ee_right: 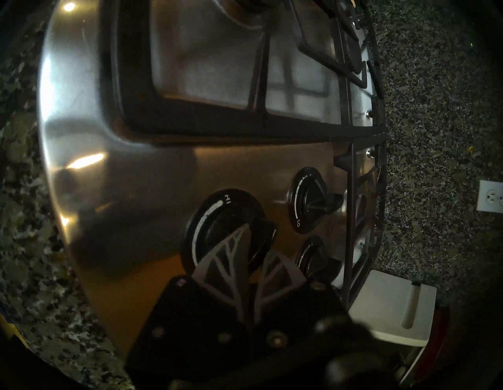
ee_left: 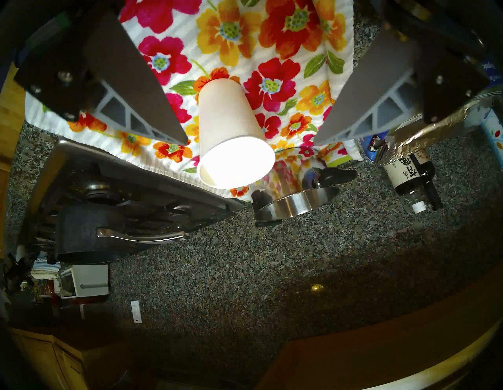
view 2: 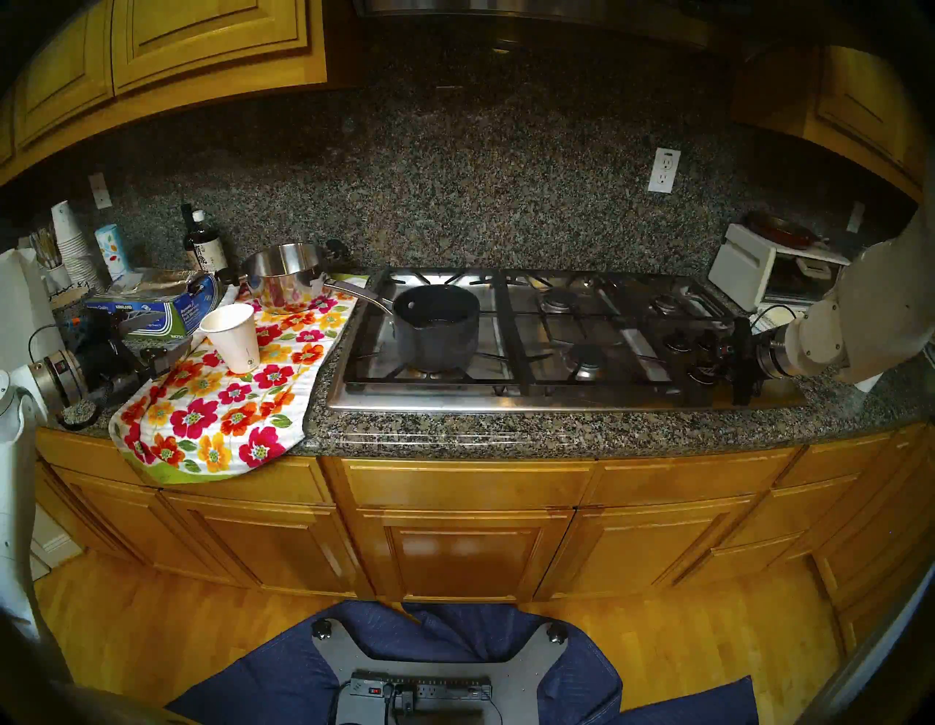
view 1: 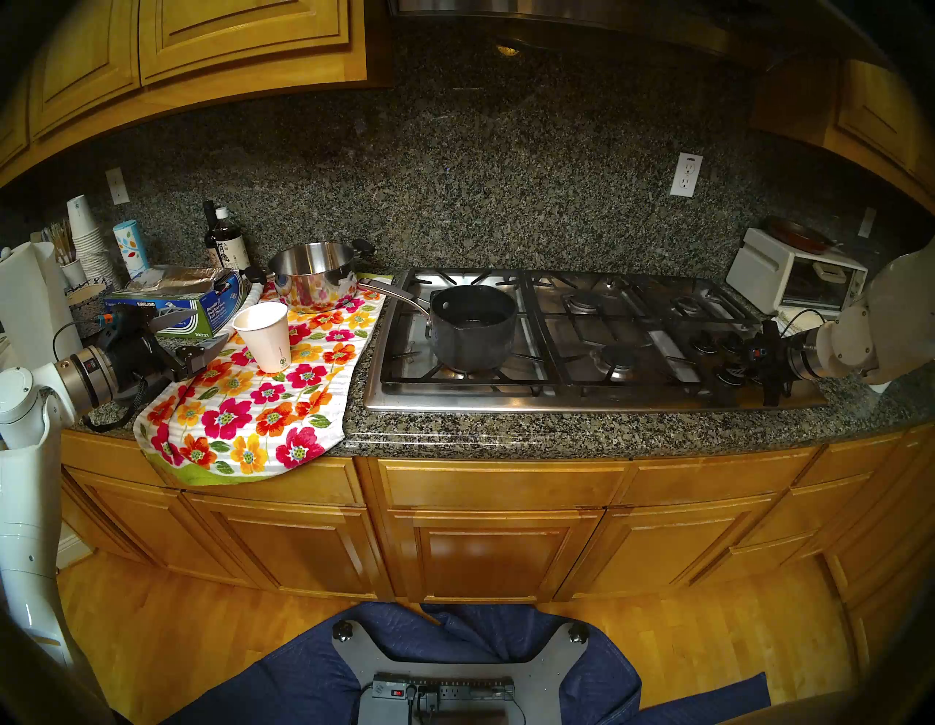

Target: Pick up the water cup, pour water into the pot, turn on the stove

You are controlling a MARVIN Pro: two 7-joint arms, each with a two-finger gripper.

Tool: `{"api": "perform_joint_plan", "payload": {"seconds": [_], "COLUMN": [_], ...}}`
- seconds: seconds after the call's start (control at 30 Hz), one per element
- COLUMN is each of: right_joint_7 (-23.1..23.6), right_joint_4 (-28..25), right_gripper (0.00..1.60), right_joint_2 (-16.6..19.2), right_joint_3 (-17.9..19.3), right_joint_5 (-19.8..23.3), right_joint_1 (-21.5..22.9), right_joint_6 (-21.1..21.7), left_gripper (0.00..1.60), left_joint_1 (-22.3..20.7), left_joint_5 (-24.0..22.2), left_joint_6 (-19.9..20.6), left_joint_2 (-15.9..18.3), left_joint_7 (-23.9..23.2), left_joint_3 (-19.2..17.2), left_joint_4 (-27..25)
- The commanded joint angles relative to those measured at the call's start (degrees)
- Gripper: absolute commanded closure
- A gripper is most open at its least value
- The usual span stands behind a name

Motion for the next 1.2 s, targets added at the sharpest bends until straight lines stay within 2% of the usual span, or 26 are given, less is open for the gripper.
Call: {"api": "perform_joint_plan", "payload": {"seconds": [0.0,0.2,0.63,0.8,0.97,1.17], "right_joint_7": [-3.34,-6.59,-8.26,-8.12,-6.54,-4.92], "right_joint_4": [-0.77,-1.39,-3.88,-5.09,-5.49,-5.19], "right_gripper": [1.6,1.6,1.6,1.6,1.6,1.6], "right_joint_2": [-0.93,-1.69,-2.91,-3.01,-2.29,-2.1], "right_joint_3": [-2.99,-3.62,-2.03,-0.26,2.21,3.37], "right_joint_5": [-3.88,-6.39,-5.91,-4.54,-0.76,2.01], "right_joint_1": [0.6,0.83,0.9,0.09,-1.04,-2.08], "right_joint_6": [0.93,0.98,1.31,1.85,2.48,2.44], "left_gripper": [0.0,0.0,0.0,0.0,0.0,0.0], "left_joint_1": [-1.01,-1.01,-1.01,-1.01,-1.02,-1.02], "left_joint_5": [-0.63,-0.64,-0.65,-0.64,-0.62,-0.61], "left_joint_6": [-0.18,-0.18,-0.17,-0.17,-0.19,-0.19], "left_joint_2": [0.67,0.67,0.66,0.66,0.67,0.67], "left_joint_7": [-0.15,-0.15,-0.16,-0.15,-0.14,-0.14], "left_joint_3": [-1.04,-1.05,-1.06,-1.05,-1.03,-1.03], "left_joint_4": [-1.16,-1.16,-1.17,-1.16,-1.15,-1.14]}}
